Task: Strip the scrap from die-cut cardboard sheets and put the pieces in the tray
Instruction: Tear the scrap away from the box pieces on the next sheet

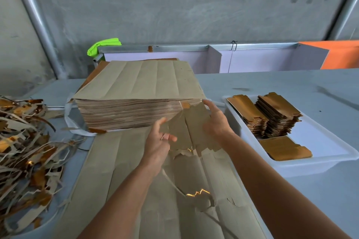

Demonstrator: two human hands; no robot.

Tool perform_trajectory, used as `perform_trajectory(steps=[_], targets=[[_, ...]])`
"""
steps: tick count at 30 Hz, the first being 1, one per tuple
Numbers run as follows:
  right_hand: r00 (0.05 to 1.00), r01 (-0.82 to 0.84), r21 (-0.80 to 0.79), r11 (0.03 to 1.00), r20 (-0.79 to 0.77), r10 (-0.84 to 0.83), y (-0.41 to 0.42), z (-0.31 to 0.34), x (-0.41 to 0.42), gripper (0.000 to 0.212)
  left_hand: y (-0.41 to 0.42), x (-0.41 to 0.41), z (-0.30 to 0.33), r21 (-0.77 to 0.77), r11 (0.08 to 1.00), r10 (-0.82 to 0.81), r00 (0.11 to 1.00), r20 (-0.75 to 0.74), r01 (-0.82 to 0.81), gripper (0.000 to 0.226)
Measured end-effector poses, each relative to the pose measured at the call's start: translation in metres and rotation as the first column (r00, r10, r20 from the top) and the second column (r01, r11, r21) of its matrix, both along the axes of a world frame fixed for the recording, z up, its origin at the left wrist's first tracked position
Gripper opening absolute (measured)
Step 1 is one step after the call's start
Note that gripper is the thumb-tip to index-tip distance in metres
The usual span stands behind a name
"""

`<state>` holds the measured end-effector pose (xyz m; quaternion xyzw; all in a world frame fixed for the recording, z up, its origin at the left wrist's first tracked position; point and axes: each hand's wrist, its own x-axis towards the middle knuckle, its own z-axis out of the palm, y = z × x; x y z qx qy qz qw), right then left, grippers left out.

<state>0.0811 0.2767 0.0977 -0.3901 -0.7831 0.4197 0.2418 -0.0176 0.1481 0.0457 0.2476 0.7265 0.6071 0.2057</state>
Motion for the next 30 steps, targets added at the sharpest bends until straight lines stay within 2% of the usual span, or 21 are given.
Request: perform_trajectory(steps=[3,5,7,10,11,14,16,17,19,20,22,24,26,28,30], targets=[[0.996,-0.034,-0.111,0.993,-0.08,0.025,0.005,-0.004,0.001,0.072,0.002,0.0,-0.014,-0.083,0.997,-0.002,0.999,-0.04,-0.001,0.024],[0.999,-0.018,-0.11,0.994,-0.042,0.013,0.005,-0.007,-0.002,0.064,0.003,0.004,-0.023,-0.123,0.992,-0.019,0.995,-0.094,0.007,0.025],[1.0,0.008,-0.059,0.998,0.016,-0.007,0.004,-0.007,-0.005,0.049,0.006,0.008,-0.033,-0.147,0.988,-0.07,0.982,-0.177,0.044,0.029],[0.997,0.041,-0.001,0.999,0.061,-0.041,0.006,-0.01,-0.013,0.015,0.011,0.011,-0.044,-0.186,0.976,-0.162,0.955,-0.249,0.117,0.021],[0.994,0.056,0.038,0.998,0.09,-0.059,0.006,-0.01,-0.016,0.01,0.012,0.011,-0.048,-0.206,0.971,-0.177,0.946,-0.271,0.122,0.019],[0.969,0.087,0.164,0.983,0.214,-0.122,0.013,-0.01,-0.018,0.033,0.011,0.008,-0.054,-0.262,0.958,-0.207,0.921,-0.331,0.121,0.019],[0.961,0.136,0.148,0.98,0.22,-0.167,0.021,-0.009,-0.013,0.036,0.01,0.005,-0.055,-0.209,0.974,-0.143,0.951,-0.276,0.086,0.023],[0.969,0.183,0.066,0.981,0.156,-0.191,0.026,-0.009,-0.009,0.034,0.01,0.003,-0.054,-0.15,0.988,-0.07,0.979,-0.191,0.041,0.026],[0.97,0.237,-0.212,0.948,-0.003,-0.243,0.031,-0.01,-0.001,0.018,0.011,0.0,-0.051,-0.059,0.996,0.059,0.998,-0.033,-0.061,0.031],[0.962,0.233,-0.343,0.91,-0.059,-0.268,0.03,-0.009,0.004,0.007,0.012,-0.002,-0.049,-0.039,0.995,0.096,0.995,-0.012,-0.097,0.031],[0.949,0.202,-0.467,0.861,-0.123,-0.289,0.03,-0.014,0.012,0.021,0.011,-0.008,-0.041,-0.019,0.986,0.163,0.985,-0.06,-0.164,0.033],[0.925,0.187,-0.479,0.857,-0.208,-0.318,0.03,-0.019,0.019,0.038,0.007,-0.017,-0.027,0.02,0.971,0.24,0.961,-0.139,-0.239,0.034],[0.895,0.163,-0.468,0.869,-0.299,-0.33,0.031,-0.022,0.027,0.053,0.0,-0.026,-0.013,0.118,0.963,0.26,0.951,-0.165,-0.243,0.035],[0.877,0.164,-0.442,0.882,-0.343,-0.335,0.032,-0.022,0.032,0.048,-0.007,-0.027,0.0,0.275,0.945,0.205,0.976,-0.07,-0.178,0.032],[0.89,0.169,-0.421,0.891,-0.324,-0.322,0.03,-0.018,0.033,0.039,-0.013,-0.023,0.009,0.356,0.929,0.115,0.993,-0.01,-0.104,0.022]])
